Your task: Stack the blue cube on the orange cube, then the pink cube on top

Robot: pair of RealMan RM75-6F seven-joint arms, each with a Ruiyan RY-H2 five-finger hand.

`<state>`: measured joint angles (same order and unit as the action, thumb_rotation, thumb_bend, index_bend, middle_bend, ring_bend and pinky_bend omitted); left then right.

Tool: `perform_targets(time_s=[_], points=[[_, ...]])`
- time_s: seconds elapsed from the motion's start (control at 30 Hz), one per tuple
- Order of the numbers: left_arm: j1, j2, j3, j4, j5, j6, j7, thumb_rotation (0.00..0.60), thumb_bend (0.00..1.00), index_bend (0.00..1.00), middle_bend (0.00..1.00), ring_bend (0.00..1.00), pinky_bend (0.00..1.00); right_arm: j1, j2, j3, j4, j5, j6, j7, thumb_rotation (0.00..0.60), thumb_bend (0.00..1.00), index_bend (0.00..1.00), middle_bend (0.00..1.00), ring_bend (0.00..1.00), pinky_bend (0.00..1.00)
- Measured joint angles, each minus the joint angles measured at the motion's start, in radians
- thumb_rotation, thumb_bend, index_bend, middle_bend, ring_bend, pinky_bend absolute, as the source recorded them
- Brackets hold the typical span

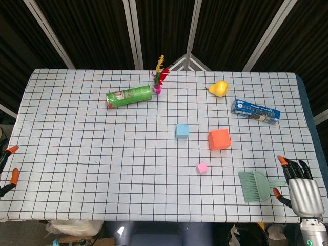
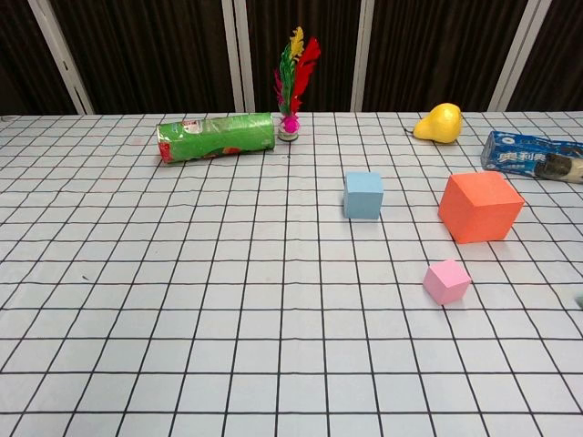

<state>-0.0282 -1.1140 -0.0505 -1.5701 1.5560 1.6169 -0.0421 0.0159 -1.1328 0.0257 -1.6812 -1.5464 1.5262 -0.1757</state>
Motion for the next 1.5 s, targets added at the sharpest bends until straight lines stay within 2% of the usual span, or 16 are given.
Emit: perform_targets(time_s=[1.07, 1.23, 1.3, 1.33, 1.4, 1.47, 1.5], points=[[0.009, 0.0, 0.004, -0.009, 0.021, 0.022, 0.011, 0.6, 0.56, 0.18, 0.03, 0.0, 0.0, 0.002, -0.002, -0.003, 0.003, 0.001, -0.01, -0.003, 0.6, 0.32, 0.0, 0.16, 0.17, 0.1], [0.008, 0.003, 0.004, -0.01, 0.013, 0.013, 0.006, 0.6, 0.56, 0.18, 0.03, 0.0, 0.0, 0.018, -0.007, 0.006, 0.001, -0.01, -0.017, -0.009, 0.6, 0.32, 0.0, 0.16, 0.22, 0.1], [0.007, 0.004, 0.004, -0.01, 0.011, 0.009, 0.005, 0.6, 0.56, 0.18, 0.03, 0.0, 0.0, 0.03, -0.006, 0.015, -0.002, -0.014, -0.022, -0.005, 0.6, 0.32, 0.01, 0.21, 0.29, 0.1], [0.006, 0.004, 0.005, -0.01, 0.011, 0.008, 0.005, 0.6, 0.56, 0.18, 0.03, 0.0, 0.0, 0.04, -0.004, 0.023, -0.005, -0.016, -0.027, -0.004, 0.6, 0.32, 0.02, 0.27, 0.36, 0.12], [0.004, 0.004, 0.004, -0.01, 0.012, 0.004, 0.006, 0.6, 0.56, 0.18, 0.03, 0.0, 0.0, 0.058, 0.0, 0.039, -0.016, -0.021, -0.034, -0.003, 0.6, 0.32, 0.06, 0.43, 0.5, 0.22], [0.002, 0.004, 0.004, -0.01, 0.011, 0.002, 0.006, 0.6, 0.56, 0.18, 0.03, 0.0, 0.0, 0.081, 0.006, 0.06, -0.038, -0.027, -0.041, 0.008, 0.6, 0.31, 0.12, 0.6, 0.66, 0.38], [0.002, 0.003, 0.004, -0.01, 0.01, 0.001, 0.007, 0.6, 0.56, 0.18, 0.03, 0.0, 0.0, 0.092, 0.007, 0.07, -0.05, -0.03, -0.043, 0.015, 0.6, 0.31, 0.14, 0.65, 0.7, 0.43]])
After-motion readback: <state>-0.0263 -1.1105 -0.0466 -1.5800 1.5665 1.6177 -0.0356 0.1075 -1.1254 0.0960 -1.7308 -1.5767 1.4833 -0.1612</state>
